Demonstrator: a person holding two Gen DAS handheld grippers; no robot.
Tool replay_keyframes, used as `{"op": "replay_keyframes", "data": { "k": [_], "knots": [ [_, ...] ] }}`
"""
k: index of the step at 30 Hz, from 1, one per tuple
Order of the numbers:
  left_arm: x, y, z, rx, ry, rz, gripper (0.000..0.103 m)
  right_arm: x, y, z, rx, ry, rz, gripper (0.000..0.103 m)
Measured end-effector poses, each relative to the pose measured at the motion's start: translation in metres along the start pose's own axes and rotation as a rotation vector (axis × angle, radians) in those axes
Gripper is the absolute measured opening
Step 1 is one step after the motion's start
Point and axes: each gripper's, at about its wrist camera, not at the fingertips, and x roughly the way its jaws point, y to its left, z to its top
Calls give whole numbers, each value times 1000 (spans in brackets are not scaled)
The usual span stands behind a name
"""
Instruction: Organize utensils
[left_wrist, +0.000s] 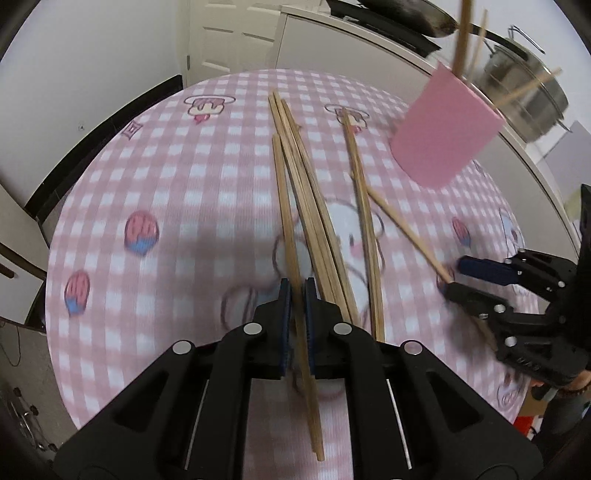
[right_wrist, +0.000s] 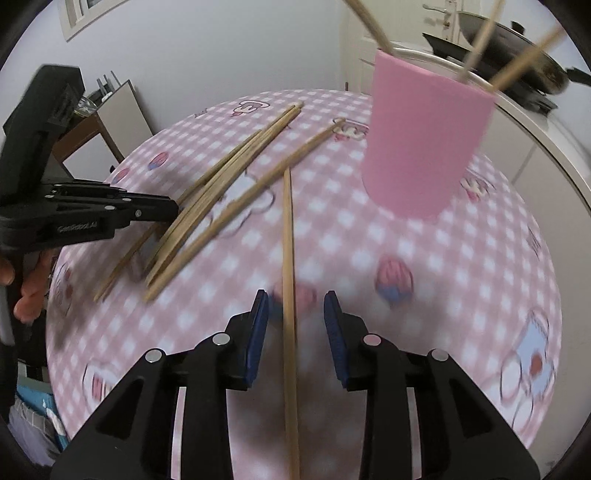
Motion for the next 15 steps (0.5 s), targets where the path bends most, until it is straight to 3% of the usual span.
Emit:
{"op": "replay_keyframes", "data": {
  "k": [5,8,15],
  "knots": [
    [8,8,15,-13,7,-19,11,20,0,27,-32,1,-34,28],
    [8,9,13,-2,0,-25,10,26,0,34,-44,-8,-44,6],
    [-11,13,-26,38,-48,8,9,18,-2,19,-46,-23,-26,5]
  ]
}}
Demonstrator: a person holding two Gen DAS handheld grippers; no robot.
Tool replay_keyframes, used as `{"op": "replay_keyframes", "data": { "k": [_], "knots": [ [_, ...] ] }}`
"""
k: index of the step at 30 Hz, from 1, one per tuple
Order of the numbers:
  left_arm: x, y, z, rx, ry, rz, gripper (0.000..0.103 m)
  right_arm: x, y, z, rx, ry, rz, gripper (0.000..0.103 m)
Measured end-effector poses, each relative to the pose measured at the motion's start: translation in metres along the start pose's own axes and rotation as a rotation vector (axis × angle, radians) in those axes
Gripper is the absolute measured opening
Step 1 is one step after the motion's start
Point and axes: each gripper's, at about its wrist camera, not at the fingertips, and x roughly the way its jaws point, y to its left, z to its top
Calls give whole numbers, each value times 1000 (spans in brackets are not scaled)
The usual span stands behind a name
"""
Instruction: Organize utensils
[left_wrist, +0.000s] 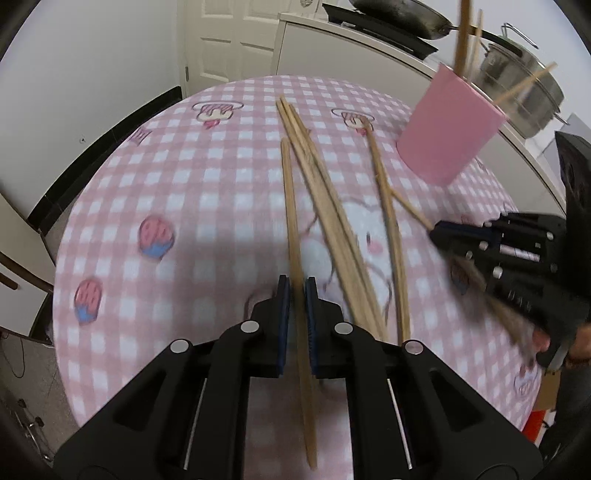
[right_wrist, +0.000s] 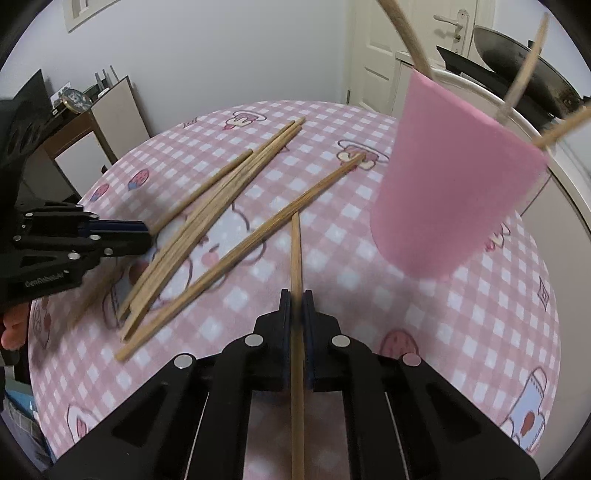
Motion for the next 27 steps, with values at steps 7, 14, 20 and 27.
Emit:
{"op": "replay_keyframes", "data": {
  "k": [7,14,20,27],
  "knots": [
    [-16,2,-13,1,44,-5,10,-18,0,-22,-13,50,46,5],
    [9,-11,28,31,24,39,67,-11,-5,-10,31,57,41,5],
    [34,1,66,-22,38,20,66,-1,-11,5,45,61,30,5],
    [45,3,86,-12,56,45,51,14,-16,28,71,69,13,7]
  ]
}}
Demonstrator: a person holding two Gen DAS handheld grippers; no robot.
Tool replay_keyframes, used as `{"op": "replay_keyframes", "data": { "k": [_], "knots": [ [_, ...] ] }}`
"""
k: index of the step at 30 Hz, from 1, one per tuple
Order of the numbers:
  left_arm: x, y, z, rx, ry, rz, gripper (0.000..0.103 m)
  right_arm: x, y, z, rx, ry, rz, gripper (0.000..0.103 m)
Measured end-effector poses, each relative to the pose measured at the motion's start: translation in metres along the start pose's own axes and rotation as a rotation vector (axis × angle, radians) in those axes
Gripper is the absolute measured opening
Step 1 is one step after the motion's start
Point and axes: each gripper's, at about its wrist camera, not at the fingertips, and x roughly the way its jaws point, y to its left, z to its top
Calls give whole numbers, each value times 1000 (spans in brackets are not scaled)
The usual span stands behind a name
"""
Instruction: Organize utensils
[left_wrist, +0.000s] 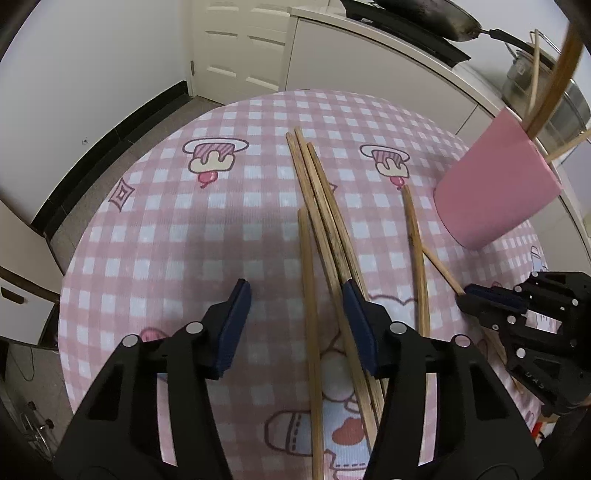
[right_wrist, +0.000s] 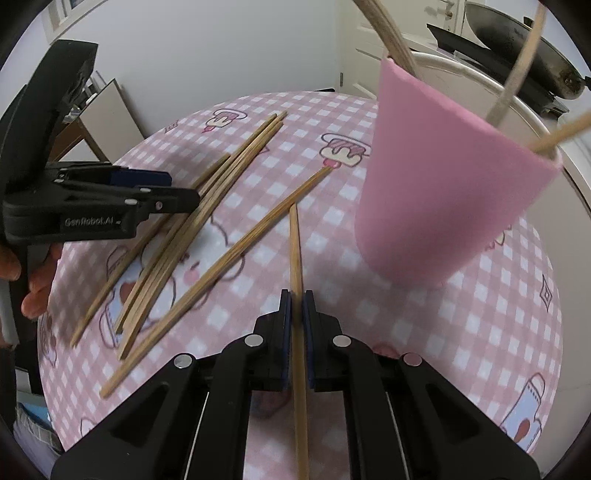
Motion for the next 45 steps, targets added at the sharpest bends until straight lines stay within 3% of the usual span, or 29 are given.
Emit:
{"op": "replay_keyframes", "data": {
  "k": [6,9,15,22,25,30,31,32,33,39,45],
  "knots": [
    [6,9,9,-34,5,-28,43,9,4,15,22,-4,-11,25],
    [2,16,6,-52,3,-47,36,12,7,19,22,-11,-34,25],
    [-2,44,1,-179,-12,-199,37,12,4,20,34,-12,-22,25],
    [-1,32,5,-111,-3,-117,36,12,4,22,29,-5,-27,25],
    [1,32,6,-99,0,-83,29,12,3,24,32,-2,-25,25],
    [6,18,11,-36,-4,36,15,15,5,26,20,-1,-37,24],
    [7,15,11,-21,-17,68,13,15,6,25,14,-6,-47,23],
    [7,13,10,-14,-25,79,10,15,7,25,7,-9,-60,15],
    [8,11,10,-10,-37,81,7,14,8,24,-1,-15,-73,5],
    [0,18,3,-52,-78,1,5,1,7,12,-10,-49,-70,4],
    [-46,5,-4,-42,-183,-81,5,-38,8,1,-19,-140,-49,5]
  ]
}}
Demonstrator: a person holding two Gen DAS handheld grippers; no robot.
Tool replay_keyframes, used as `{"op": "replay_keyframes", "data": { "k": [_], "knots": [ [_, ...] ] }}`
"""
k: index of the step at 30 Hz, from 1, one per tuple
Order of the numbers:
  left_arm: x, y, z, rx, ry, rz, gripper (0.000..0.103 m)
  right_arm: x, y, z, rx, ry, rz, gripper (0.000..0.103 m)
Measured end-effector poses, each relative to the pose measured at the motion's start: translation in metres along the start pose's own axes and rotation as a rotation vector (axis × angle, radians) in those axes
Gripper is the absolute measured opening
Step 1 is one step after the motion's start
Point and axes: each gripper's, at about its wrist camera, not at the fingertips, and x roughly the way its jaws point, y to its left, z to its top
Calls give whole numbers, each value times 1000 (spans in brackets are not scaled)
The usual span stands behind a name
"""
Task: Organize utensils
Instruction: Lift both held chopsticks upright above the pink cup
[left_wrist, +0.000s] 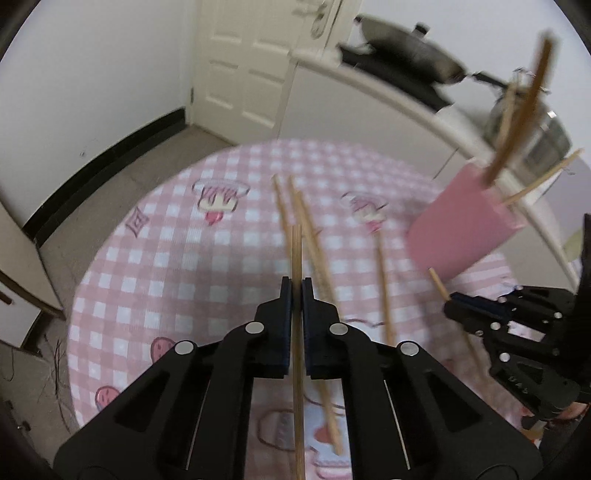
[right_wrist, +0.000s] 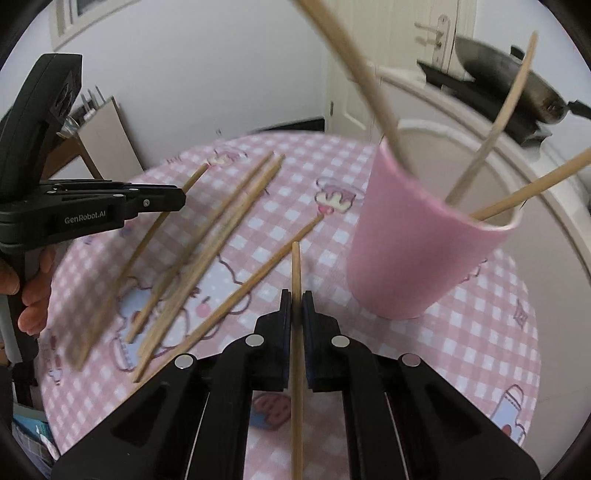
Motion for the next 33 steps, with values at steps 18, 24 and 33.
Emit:
{"op": "replay_keyframes", "data": {
  "k": [18,24,33],
  "knots": [
    [-157,-77,-13,126,-420,-151,5,-141,15,-5,-10,-416,31,4],
    [-179,-107,-12,169,-547,-166,5,-178,11,-6,1,-590,-24,4],
    [-186,-143,16,146,-695,-189,5,-211,-12,7,67,-793,-128,4]
  ]
}}
